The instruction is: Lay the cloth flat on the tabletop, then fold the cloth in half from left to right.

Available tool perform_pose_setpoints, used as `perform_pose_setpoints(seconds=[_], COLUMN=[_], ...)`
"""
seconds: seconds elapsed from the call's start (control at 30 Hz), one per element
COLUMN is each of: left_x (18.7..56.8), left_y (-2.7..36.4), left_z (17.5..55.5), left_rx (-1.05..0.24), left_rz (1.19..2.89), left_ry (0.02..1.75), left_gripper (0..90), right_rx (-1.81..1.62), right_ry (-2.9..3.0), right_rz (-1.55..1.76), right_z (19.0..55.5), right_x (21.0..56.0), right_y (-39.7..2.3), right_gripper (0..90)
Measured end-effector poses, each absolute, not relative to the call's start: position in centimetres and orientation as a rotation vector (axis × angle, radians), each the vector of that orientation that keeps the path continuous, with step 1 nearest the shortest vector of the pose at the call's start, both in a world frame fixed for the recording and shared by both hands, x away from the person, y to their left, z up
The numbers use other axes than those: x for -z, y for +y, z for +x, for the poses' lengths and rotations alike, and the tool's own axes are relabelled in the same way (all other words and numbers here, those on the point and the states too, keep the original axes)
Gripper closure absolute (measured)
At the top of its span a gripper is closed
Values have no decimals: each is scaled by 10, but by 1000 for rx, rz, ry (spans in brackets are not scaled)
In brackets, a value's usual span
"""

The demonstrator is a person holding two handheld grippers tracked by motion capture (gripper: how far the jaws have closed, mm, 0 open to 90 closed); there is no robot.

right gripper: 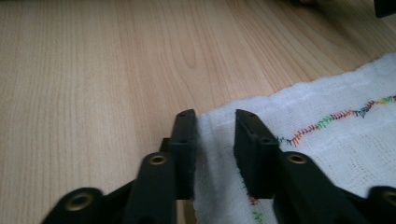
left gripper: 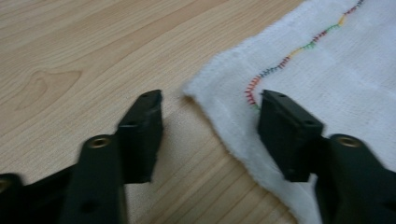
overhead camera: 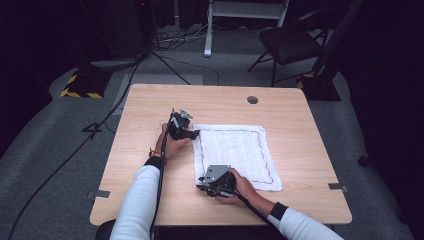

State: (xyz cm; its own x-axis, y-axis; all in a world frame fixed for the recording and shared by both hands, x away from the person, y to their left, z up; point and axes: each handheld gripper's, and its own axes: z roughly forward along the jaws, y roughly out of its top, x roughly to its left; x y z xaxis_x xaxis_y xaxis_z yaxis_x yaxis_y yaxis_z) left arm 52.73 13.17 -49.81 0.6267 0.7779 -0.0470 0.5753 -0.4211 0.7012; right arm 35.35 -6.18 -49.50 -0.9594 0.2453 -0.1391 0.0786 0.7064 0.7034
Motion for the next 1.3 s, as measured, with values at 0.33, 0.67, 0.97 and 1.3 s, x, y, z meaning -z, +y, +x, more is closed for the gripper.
perform_pose_setpoints(seconds=[0.33,0.67,0.97,1.3], left_x=[499,486,480,474], left_y=[144,146,163,173], left_z=[528,520,515,509], left_rx=[-262,-325,-341,-365], left_rz=[2111,2132,2111,2091], left_ry=[1026,967,983,991], left_gripper=[823,862,865,866], right_rx=[-1075,-1074,-1101,-1140], right_ry=[2680,2661,2648,2635], right_rz=[298,236,215,180], right_z=[357,353,353,350], right_x=[495,488,479,471], right_y=[-61,-61,-59,-55], right_gripper=[871,877,879,880])
